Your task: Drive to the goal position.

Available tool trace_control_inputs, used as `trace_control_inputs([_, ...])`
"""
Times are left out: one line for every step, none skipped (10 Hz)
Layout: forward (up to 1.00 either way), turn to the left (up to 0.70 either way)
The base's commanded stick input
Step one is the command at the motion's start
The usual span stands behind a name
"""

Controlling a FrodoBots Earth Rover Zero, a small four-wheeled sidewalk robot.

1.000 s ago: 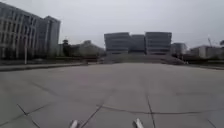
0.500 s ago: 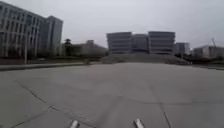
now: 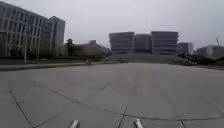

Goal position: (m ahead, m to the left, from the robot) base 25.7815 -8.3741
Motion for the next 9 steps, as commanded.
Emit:
trace_control_inputs([1.00, 0.02])
trace_control_inputs([1.00, 0.02])
trace_control_inputs([1.00, 0.02])
trace_control_inputs([1.00, 0.02])
trace_control_inputs([1.00, 0.02])
trace_control_inputs([1.00, 0.02])
trace_control_inputs([1.00, 0.02])
trace_control_inputs([1.00, 0.02])
trace_control_inputs([1.00, 0.02])
